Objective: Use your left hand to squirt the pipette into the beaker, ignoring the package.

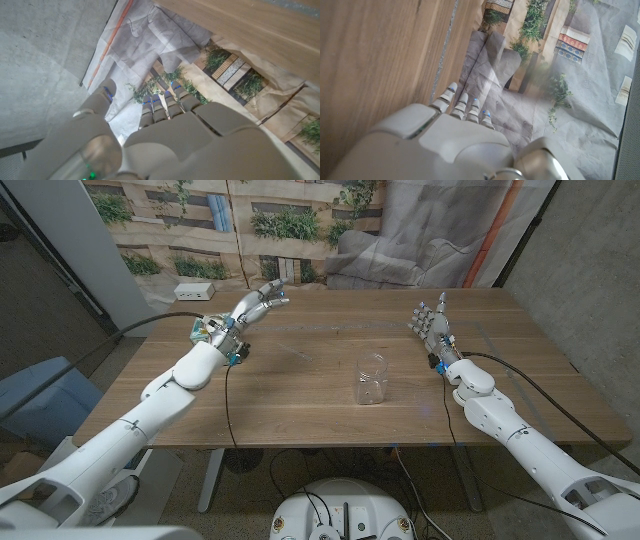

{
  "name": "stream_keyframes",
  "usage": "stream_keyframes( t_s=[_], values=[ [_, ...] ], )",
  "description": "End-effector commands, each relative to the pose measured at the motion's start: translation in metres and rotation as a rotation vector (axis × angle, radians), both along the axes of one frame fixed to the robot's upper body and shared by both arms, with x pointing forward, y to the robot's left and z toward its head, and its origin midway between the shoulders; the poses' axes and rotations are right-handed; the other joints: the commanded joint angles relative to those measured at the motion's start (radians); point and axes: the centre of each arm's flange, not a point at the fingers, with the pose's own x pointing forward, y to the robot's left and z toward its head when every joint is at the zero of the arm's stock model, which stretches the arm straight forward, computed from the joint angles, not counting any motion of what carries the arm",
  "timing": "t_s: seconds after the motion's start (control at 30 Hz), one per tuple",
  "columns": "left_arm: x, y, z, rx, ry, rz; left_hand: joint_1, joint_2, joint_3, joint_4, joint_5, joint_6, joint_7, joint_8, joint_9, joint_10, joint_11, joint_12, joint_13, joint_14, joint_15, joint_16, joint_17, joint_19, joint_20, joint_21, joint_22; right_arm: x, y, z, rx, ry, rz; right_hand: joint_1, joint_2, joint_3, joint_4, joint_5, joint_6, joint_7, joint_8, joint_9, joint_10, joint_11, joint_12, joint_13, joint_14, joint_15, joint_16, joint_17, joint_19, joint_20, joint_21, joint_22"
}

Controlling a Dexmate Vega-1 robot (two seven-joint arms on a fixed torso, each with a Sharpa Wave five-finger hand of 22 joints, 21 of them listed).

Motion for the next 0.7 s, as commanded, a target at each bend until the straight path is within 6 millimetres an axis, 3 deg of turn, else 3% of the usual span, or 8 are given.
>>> stream_keyframes(
  t_s=[0.03, 0.47, 0.7],
  values=[
    [-0.022, -0.009, 0.022, 0.220, -0.208, 0.126, 0.027, -0.009, 0.010, 0.001, 0.003, 0.021, -0.006, 0.008, 0.004, 0.018, -0.008, 0.005, 0.006, 0.023, -0.037, 0.004, 0.004, 0.019, -0.007, 0.004, 0.002, 0.000, 0.000, 0.000, 0.000, 0.000, 0.000, 0.000, 0.058, -0.007, -0.001, 0.004, 0.001, -0.008, 0.006, 0.002, 0.001, -0.008, 0.002, 0.001, -0.008, -0.082, 0.004, 0.004, 0.003, 0.007, -0.001, 0.002],
    [-0.025, -0.012, 0.040, 0.455, -0.388, 0.262, 0.121, -0.047, 0.006, 0.002, 0.003, 0.068, -0.018, 0.009, 0.005, 0.080, -0.033, 0.008, 0.007, 0.082, -0.054, 0.004, 0.003, 0.062, -0.003, 0.004, 0.003, 0.000, 0.000, 0.000, 0.000, 0.000, 0.000, 0.000, 0.058, -0.007, -0.001, 0.005, 0.000, -0.007, 0.005, 0.002, -0.001, -0.008, 0.004, 0.001, -0.008, -0.084, 0.004, 0.004, 0.003, 0.008, -0.002, 0.002],
    [-0.021, -0.019, 0.048, 0.570, -0.478, 0.275, 0.154, -0.056, 0.005, 0.002, 0.004, 0.074, -0.040, 0.007, 0.006, 0.101, -0.050, 0.010, 0.009, 0.091, -0.058, 0.002, 0.004, 0.067, 0.001, 0.001, 0.004, 0.000, 0.000, 0.000, 0.000, 0.000, 0.000, 0.000, 0.058, -0.007, -0.001, 0.005, 0.001, -0.008, 0.006, 0.003, -0.007, -0.009, 0.003, 0.000, -0.006, -0.083, 0.004, 0.004, 0.004, 0.007, -0.003, 0.002]
  ],
)
